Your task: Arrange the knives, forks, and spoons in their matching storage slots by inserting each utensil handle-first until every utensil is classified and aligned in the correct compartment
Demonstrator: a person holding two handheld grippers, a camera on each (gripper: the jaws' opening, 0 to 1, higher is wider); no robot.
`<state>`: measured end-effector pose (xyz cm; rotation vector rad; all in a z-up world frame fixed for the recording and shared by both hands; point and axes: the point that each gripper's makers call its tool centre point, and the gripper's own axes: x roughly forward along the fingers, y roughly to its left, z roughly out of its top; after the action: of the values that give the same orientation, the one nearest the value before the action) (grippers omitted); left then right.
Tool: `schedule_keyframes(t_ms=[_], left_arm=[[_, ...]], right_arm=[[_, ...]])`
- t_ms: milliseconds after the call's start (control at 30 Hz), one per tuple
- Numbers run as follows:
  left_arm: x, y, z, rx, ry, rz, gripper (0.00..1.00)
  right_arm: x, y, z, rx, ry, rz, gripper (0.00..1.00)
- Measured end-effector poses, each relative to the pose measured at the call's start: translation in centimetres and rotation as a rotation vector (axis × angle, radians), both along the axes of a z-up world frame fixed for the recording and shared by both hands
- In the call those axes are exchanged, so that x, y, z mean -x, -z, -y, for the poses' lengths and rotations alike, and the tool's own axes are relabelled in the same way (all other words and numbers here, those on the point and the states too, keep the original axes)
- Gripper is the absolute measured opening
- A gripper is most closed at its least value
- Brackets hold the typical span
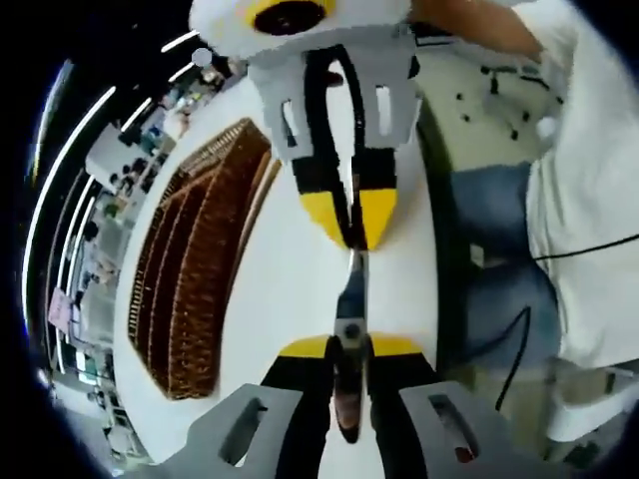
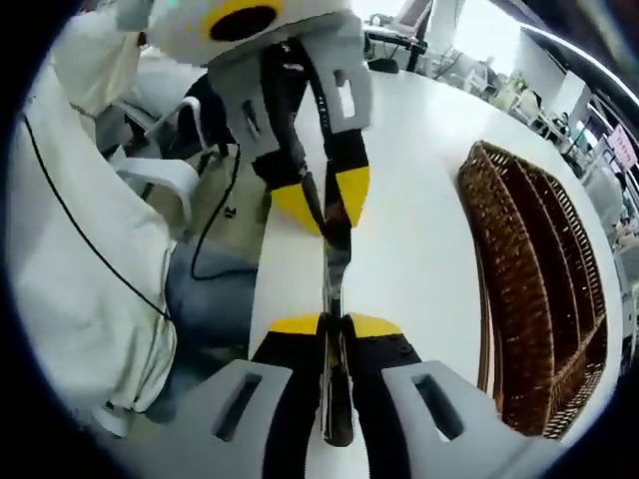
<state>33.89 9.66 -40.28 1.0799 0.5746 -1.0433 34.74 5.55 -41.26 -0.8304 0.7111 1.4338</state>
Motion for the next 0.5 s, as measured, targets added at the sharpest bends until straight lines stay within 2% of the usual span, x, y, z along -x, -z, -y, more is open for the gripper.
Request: schedule_keyframes(t_ms=[67, 100, 200, 267, 400, 500], left_arm=[[0.1, 0.0, 0.0, -0.011, 0.007, 0.030, 0.11], [0.1, 0.0, 0.0, -0.017, 0.014, 0.044, 0.11], [0.2, 0.0, 0.1, -0.025, 0.028, 0.075, 0.11], [-0.6, 0.1, -0.1, -0.026, 0.039, 0.095, 0.11], [-0.4, 0.0, -0.1, -0.022, 0.033, 0.112, 0.11], [-0.6, 0.0, -0.1, -0.023, 0.043, 0.120, 0.12]], right_arm=[[0.2, 0.1, -0.1, 0.002, 0.004, -0.047, 0.08], [0.4, 0.2, -0.1, -0.001, 0.026, -0.093, 0.08], [0.7, 0.2, -0.5, -0.020, 0.030, -0.145, 0.08], [0.8, 0.2, -0.6, -0.013, 0.037, -0.160, 0.08], [1.1, 0.3, -0.6, 0.003, 0.031, -0.144, 0.07], [1.1, 0.3, -0.5, 0.014, 0.022, -0.086, 0.07]])
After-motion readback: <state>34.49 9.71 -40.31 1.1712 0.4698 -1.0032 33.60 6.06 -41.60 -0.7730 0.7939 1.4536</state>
